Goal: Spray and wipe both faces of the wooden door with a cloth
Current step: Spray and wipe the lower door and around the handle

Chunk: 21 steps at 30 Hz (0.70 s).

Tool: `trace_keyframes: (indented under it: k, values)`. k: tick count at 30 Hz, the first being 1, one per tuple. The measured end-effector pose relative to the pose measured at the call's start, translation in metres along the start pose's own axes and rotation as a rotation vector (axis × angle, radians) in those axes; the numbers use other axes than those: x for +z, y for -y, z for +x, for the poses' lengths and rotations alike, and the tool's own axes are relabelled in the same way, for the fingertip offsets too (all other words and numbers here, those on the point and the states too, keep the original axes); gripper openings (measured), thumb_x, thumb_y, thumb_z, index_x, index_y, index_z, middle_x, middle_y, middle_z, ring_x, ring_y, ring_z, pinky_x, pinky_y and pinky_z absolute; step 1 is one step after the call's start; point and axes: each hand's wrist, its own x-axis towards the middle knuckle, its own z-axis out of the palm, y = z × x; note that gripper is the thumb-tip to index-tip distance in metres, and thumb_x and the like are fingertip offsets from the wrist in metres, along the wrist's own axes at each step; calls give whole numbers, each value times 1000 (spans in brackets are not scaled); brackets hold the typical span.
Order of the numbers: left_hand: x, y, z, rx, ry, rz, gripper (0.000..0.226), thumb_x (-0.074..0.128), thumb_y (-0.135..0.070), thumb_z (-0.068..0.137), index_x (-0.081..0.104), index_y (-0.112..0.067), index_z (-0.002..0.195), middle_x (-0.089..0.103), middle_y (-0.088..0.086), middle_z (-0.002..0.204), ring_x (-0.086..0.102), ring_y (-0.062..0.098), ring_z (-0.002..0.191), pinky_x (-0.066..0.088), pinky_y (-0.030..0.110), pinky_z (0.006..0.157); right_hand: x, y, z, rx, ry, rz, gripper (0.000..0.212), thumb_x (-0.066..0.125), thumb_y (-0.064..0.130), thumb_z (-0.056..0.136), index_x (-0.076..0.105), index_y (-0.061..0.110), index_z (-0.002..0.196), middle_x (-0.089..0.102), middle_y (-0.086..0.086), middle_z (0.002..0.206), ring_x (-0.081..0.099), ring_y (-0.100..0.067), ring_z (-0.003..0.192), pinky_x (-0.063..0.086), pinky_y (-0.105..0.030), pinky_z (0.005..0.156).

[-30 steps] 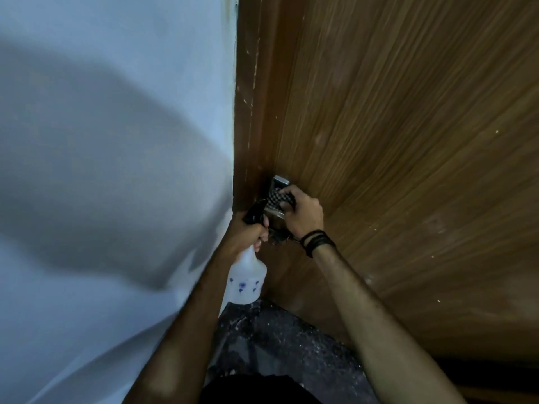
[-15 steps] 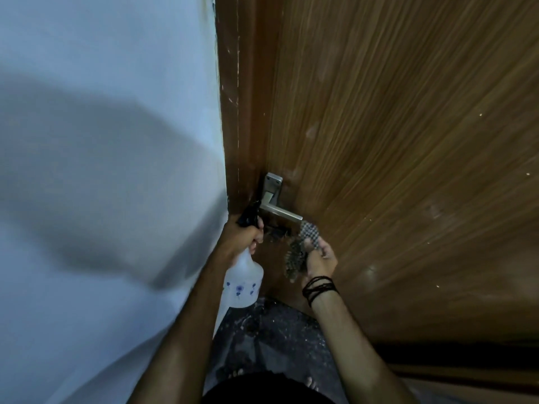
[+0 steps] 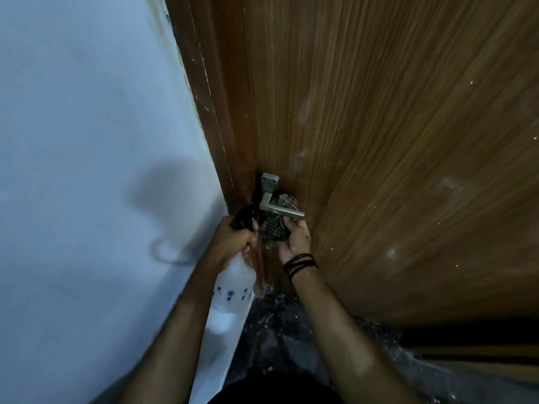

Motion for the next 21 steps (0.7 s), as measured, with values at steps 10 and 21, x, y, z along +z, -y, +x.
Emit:
trace_keyframes:
  k: [10,21]
  values:
    - [8,-7,11,-22,41,-21,29,56,16,81,65,-11,86,60,11,74,45,13,43,41,26,48,-28,61,-12,-894,-7,-955,20,65,12,93,67,15,113,69,-1,115,64,-14,110,50,-43,100]
    - [4,-10,10,-26,-17,-79,25,57,13,85,65,-8,93,58,11,67,46,15,44,42,23,44,45,33,-17,-1074,307,-1808,45,57,0,83,64,10,126,66,-11,126,56,-30,115,47,-44,98]
